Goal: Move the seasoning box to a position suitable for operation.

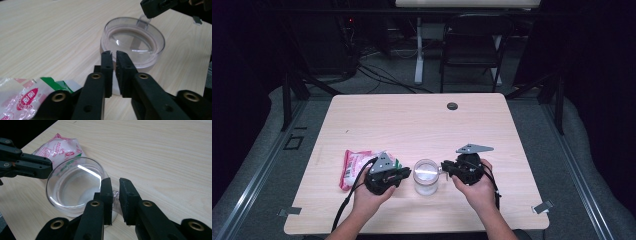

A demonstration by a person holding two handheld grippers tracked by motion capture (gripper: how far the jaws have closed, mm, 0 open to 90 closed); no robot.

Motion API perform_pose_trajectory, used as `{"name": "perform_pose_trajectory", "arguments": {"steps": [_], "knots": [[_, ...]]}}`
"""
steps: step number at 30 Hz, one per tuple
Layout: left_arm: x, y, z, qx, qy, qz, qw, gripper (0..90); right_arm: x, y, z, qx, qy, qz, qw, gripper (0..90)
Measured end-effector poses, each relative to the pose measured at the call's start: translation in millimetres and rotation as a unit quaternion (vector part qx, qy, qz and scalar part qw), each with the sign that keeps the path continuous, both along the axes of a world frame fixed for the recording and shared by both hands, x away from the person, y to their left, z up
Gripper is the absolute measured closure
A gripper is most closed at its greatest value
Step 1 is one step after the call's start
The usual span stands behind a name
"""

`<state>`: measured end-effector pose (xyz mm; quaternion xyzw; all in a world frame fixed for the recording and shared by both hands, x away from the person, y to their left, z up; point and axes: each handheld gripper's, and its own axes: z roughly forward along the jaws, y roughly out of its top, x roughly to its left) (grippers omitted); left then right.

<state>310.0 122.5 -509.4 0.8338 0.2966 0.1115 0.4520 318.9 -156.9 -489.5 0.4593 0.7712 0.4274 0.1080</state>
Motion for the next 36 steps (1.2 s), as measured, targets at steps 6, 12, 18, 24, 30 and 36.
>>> {"name": "perform_pose_trajectory", "arguments": {"steps": [6,12,18,24,30,36], "knots": [[0.0,-4.6,-5.0,0.028,0.015,-0.006,0.9995,90.0,0.0,0.3,-1.2,0.002,0.000,0.002,1.0000,82.3],[-0.8,-9.1,-8.1,0.040,0.019,-0.016,0.9989,90.0,-0.6,0.0,-1.2,0.002,-0.002,0.001,1.0000,84.0],[-0.8,-10.6,-9.6,0.049,0.019,-0.019,0.9984,90.0,-0.6,-0.7,-1.6,0.005,-0.002,0.001,1.0000,84.5],[-1.0,-10.1,-9.1,0.043,0.022,-0.020,0.9986,90.0,-0.6,-1.2,-1.8,0.009,0.001,-0.001,1.0000,85.1],[-2.5,-11.1,-4.5,0.019,0.027,-0.033,0.9989,90.0,-0.5,-2.2,-2.0,0.012,0.002,-0.002,0.9999,87.1],[-4.0,-13.9,-0.6,0.020,0.018,-0.036,0.9990,90.0,-1.4,-3.3,-2.1,0.005,0.000,0.002,1.0000,86.3]]}}
